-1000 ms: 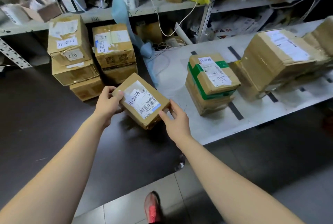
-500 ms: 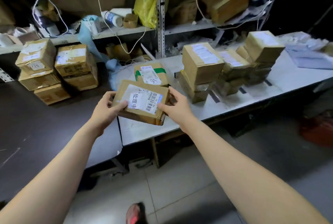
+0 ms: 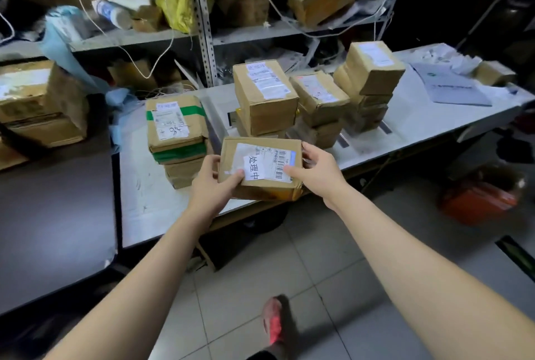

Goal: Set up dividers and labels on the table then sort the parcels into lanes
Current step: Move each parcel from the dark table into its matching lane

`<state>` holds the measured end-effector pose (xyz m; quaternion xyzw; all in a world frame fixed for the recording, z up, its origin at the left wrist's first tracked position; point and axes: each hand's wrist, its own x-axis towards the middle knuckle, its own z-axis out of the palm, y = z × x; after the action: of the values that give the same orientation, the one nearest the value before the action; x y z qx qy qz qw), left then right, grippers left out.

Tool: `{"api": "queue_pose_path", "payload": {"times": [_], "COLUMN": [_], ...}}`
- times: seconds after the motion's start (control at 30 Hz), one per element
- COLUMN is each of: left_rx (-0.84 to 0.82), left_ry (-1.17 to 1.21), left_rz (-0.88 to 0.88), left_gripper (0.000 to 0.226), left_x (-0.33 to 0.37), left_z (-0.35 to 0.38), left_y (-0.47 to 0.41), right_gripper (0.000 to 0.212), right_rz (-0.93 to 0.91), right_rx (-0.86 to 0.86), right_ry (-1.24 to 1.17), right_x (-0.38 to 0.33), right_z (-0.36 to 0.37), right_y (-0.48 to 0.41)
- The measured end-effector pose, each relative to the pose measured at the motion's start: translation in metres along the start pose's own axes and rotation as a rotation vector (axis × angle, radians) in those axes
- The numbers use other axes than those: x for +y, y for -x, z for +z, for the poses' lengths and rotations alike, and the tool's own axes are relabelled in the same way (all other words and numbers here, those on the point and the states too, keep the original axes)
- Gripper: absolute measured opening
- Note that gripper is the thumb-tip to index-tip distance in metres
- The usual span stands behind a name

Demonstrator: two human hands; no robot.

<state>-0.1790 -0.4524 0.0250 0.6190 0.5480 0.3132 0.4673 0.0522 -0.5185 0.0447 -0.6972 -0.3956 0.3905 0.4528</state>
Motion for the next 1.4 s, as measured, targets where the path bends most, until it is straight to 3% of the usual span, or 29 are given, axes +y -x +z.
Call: {"api": "queue_pose_path", "payload": {"times": [0.27, 0.47, 0.67, 0.87, 1.1, 1.4], "left_rx": [0.093, 0.183, 0.245, 0.198, 0.067, 0.088], "left_ry": [-0.029, -0.097, -0.073, -0.021, 0.056, 0.026], "left_rz": [-0.039, -0.013, -0.095, -0.209, -0.309, -0.401], "left_gripper": [0.045, 0.044, 0.043, 0.037, 0.044, 0.059], "left_x": [-0.003, 0.011, 0.024, 0.02, 0.006, -0.007], "left_z": [0.09, 0.108, 0.129, 0.163, 0.198, 0.189], "left_y": [-0.018, -0.021, -0.017, -0.001, -0.004, -0.04], "right_gripper": [0.059, 0.051, 0.043, 0.049, 0.048, 0.059], "right_rz": [0.083, 0.054, 0.056, 0.1, 0.165, 0.204], "right_rx": [0.02, -0.043, -0.117, -0.136, -0.015, -0.096], "right_ry": [0.074, 0.059, 0.074, 0.159, 0.282, 0.267], "right_x": [0.036, 0.036, 0.043, 0.067, 0.084, 0.09], "right_z": [-0.048, -0.07, -0.079, -0.103, -0.124, -0.09], "right_y": [-0.056, -0.083, -0.104, -0.113, -0.113, -0.126]}}
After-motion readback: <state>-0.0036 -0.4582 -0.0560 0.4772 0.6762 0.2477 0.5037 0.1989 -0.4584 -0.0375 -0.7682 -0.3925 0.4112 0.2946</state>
